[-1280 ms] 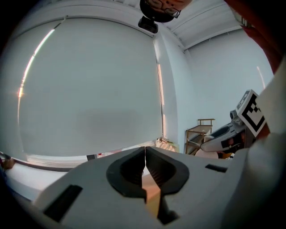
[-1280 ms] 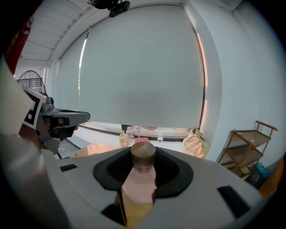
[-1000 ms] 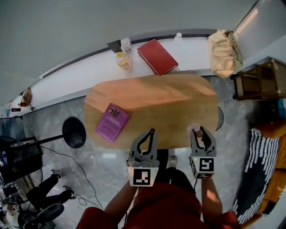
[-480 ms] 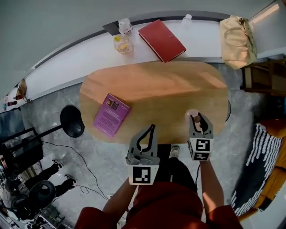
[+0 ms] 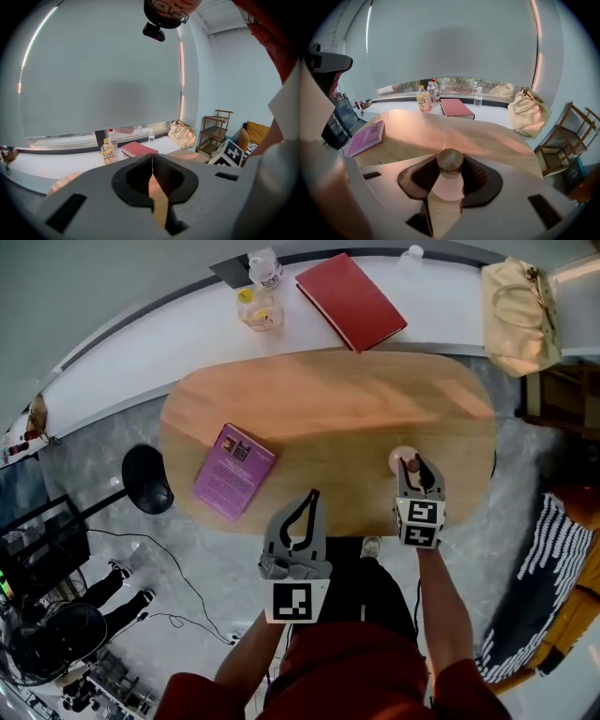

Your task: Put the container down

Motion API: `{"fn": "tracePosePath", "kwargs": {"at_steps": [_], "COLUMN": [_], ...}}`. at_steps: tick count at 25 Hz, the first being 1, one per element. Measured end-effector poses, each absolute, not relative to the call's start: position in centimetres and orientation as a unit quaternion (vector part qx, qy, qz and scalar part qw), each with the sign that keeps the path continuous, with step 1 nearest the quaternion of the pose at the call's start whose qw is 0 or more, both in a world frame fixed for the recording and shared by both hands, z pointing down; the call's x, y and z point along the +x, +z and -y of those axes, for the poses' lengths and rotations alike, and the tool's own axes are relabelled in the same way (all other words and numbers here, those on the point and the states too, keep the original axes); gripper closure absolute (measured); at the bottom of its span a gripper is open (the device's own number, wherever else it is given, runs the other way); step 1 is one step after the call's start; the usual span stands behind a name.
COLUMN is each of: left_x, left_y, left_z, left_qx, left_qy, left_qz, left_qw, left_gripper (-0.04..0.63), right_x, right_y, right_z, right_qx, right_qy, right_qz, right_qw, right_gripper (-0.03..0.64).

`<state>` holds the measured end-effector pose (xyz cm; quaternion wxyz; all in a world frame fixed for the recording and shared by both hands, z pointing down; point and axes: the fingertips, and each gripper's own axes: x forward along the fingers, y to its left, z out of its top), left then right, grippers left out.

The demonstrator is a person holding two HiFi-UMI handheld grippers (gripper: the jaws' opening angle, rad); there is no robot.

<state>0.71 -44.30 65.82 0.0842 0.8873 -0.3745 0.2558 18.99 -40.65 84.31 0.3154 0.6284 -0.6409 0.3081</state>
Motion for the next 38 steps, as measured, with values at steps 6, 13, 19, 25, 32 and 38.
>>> {"fn": "tracePosePath", "kwargs": {"at_steps": [6,13,19,25,32,38], "left_x": [-0.2,-0.1,0.6,0.4,-0.4,-0.5], "left_y": [67.1,67.6,67.4,66.4,64.7,62.3], "left_z": [44.8,45.0,44.3,44.1,42.4,39.6], "left_qx": [0.882,0.878,0.885,0.88,0.864,0.866], "left_qy": [0.265,0.249,0.276,0.244,0.21,0.195], "left_qz": [0.378,0.394,0.367,0.397,0.44,0.449], "left_qw": [0.091,0.107,0.075,0.091,0.125,0.103], "left_gripper": [0.586,0.586,0.586,0.586,0.586,0.586], "right_x": [19.0,18.9,18.7,18.7,18.4,17.4], "right_y": [86.4,87.0,87.0,87.1,85.2,82.4], "right_z": [41.3,40.5,40.3,40.1,37.5,34.1], "right_qx": [0.628,0.635,0.641,0.631,0.623,0.615], "right_qy": [0.311,0.303,0.303,0.313,0.31,0.298], "right_qz": [0.639,0.64,0.638,0.643,0.652,0.668], "right_qw": [0.318,0.309,0.3,0.299,0.302,0.296], "right_gripper": [0.482,0.482,0.479,0.392,0.387,0.387]}}
